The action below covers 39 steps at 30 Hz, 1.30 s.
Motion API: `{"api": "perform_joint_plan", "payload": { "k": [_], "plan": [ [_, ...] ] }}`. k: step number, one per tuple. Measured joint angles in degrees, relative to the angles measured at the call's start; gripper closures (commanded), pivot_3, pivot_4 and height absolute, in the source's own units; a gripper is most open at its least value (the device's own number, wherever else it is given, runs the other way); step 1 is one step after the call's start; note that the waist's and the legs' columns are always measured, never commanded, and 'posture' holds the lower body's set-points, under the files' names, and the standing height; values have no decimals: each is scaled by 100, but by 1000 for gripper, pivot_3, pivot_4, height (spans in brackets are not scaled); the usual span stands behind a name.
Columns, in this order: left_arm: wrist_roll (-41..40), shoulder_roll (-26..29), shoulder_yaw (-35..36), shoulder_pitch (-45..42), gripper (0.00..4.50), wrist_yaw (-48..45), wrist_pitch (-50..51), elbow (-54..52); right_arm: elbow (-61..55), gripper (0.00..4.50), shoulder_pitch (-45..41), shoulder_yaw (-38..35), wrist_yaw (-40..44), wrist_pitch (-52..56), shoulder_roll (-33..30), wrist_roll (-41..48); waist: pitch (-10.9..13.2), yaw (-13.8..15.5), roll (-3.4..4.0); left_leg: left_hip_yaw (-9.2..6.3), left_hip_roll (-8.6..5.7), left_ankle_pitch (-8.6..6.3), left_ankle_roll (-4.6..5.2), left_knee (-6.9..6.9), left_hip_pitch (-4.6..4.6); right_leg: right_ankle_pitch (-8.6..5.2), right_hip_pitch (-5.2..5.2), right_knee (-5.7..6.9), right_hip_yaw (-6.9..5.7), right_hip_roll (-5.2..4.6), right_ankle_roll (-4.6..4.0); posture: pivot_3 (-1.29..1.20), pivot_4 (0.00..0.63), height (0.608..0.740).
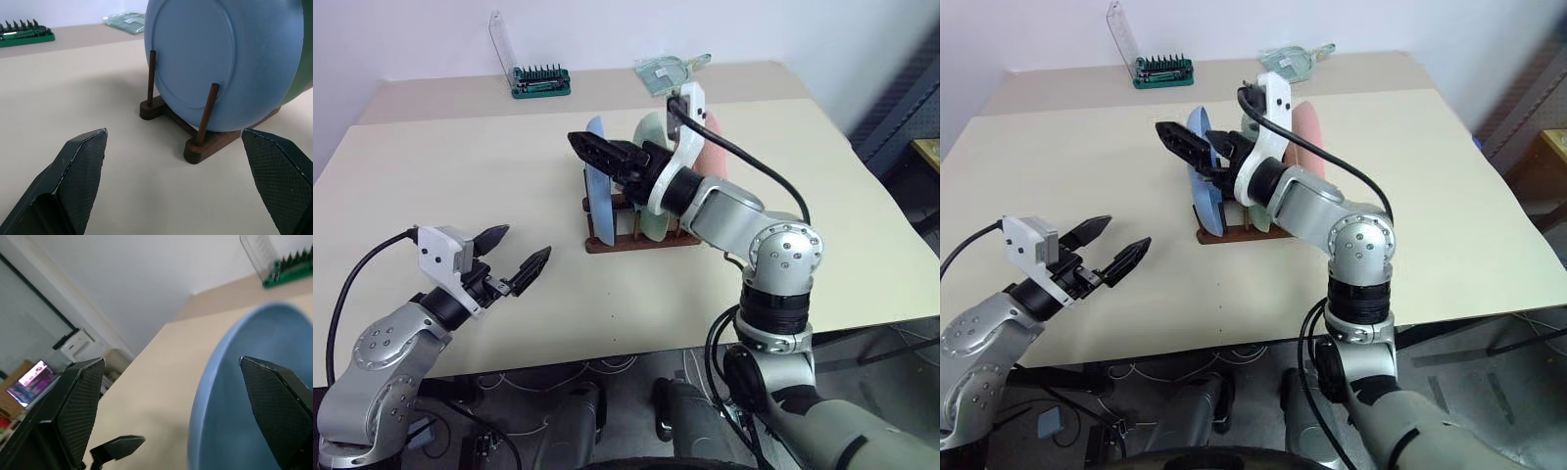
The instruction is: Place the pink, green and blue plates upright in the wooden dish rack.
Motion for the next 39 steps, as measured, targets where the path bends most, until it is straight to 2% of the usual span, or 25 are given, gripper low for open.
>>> {"api": "perform_joint_plan", "payload": {
  "k": [7, 12, 13, 17, 19, 22, 26, 30, 39],
  "plan": [
    [2, 0, -22, -62, 0, 1, 4, 1, -334, 20, -328, 365, 894, -218, -933, -605, 1, 10, 1, 0, 0, -1, 1, 3, -8, -1, -2, -6, -3, -2, 2, 0, 150, 740],
    [15, -5, -136, -107, 0, 13, 4, 6, -563, 20, -407, 576, 1861, -758, -1845, -1325, 1, 26, 1, -1, 0, -1, 2, 7, -14, -7, -1, -12, -5, -5, 11, 0, 150, 740],
    [18, -10, -176, -114, 0, 10, 2, 11, -585, 20, -406, 556, 2182, -969, -2188, -1476, 3, 39, 1, -1, -1, -2, 3, 11, -19, -8, -2, -14, -8, -6, 13, 0, 150, 740],
    [85, -10, -226, -190, 0, 17, -19, 115, -583, 20, -279, 114, 3056, -1647, -3040, -1868, 3, 39, -2, 0, 0, -5, 7, 11, -19, -7, 3, -20, -9, -8, 13, 0, 150, 740],
    [156, -10, -218, -228, 0, -2, -128, 221, -455, 20, 144, -258, 3532, -1946, -3679, -2038, 3, 92, -4, -1, 0, -7, 10, 12, -19, -7, 10, -28, -14, -11, 11, 0, 150, 740],
    [367, -10, -166, -217, 0, -5, -302, 584, 12, 20, 1342, -1121, 4300, -2303, -4464, -2233, 3, 187, -5, 0, 2, -12, 19, 12, -18, -4, 26, -55, -21, -12, 8, 0, 150, 740],
    [575, -14, -178, -355, 0, -6, -438, 946, 449, 20, 2410, -1650, 5142, -2551, -4602, -2258, 9, 146, 13, 14, 14, -19, 29, 12, -18, 9, 31, -77, -20, -12, 8, 0, 150, 740],
    [744, 43, -106, -285, 0, -115, -647, 1207, 607, 20, 3298, -1626, 5746, -2949, -4677, -2524, 6, 149, 17, 22, 32, -24, 32, 10, -14, 14, 38, -89, -24, -1, 4, 0, 150, 740],
    [1007, 126, 238, 325, 0, -192, -838, 1387, 1469, 20, 3371, -951, 5875, -3656, -4382, -3345, 9, 166, 22, 43, 51, -34, 15, 19, -18, 19, 36, -104, -31, -5, 9, 0, 150, 740]
  ]
}}
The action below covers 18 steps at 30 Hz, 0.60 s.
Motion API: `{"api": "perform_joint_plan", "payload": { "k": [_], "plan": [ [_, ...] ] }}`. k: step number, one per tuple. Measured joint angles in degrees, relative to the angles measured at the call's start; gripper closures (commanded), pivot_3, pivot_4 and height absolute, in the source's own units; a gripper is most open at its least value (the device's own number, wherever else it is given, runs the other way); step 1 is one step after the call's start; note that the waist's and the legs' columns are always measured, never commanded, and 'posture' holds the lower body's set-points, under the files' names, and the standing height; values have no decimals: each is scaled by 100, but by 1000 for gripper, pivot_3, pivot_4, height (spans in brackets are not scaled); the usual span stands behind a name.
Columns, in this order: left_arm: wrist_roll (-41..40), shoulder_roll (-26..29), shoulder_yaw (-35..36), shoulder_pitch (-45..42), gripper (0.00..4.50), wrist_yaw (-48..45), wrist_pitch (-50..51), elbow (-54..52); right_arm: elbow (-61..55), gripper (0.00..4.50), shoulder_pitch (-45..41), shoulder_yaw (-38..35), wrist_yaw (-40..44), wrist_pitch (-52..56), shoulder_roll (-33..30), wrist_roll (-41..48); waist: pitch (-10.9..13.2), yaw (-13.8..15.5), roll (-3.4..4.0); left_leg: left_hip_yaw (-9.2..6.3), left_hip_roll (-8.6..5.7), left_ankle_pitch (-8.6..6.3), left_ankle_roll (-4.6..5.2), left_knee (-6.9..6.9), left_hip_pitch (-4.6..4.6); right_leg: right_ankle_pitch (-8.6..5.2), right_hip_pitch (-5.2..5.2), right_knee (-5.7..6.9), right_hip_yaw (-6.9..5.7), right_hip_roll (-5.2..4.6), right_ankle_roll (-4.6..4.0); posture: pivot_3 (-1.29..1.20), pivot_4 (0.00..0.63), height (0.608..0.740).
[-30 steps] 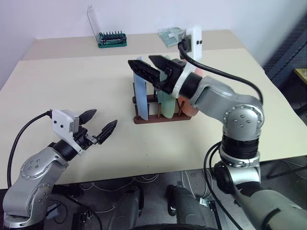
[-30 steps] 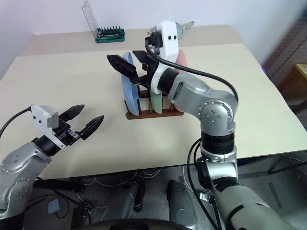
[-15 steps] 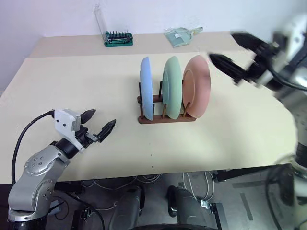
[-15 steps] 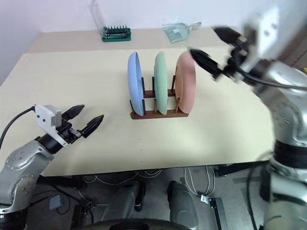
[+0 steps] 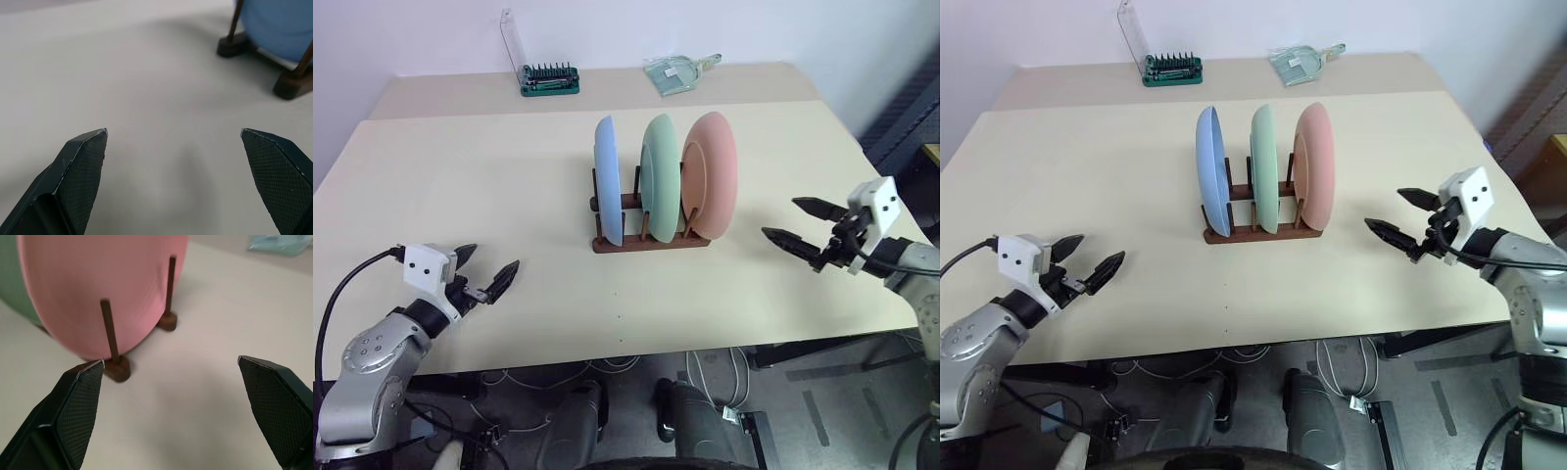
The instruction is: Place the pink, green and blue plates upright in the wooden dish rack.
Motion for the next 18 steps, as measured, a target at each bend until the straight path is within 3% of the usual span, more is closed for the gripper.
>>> {"api": "perform_joint_plan", "payload": {
  "k": [11, 18],
  "plan": [
    [15, -216, 56, 693, 0, 132, -13, -393, 550, 20, -404, 359, 75, -238, 163, -334, 0, 3, 2, 11, 1, -1, 3, 2, 0, 11, -1, 0, 0, -3, -13, 0, 150, 740],
    [5, -216, 56, 706, 0, 177, -7, -481, 548, 20, -412, 408, 17, -232, 262, -408, 0, 3, 2, 14, 1, 3, 10, 3, 0, 13, -1, 1, 0, -2, -12, 0, 150, 740]
  ]
}}
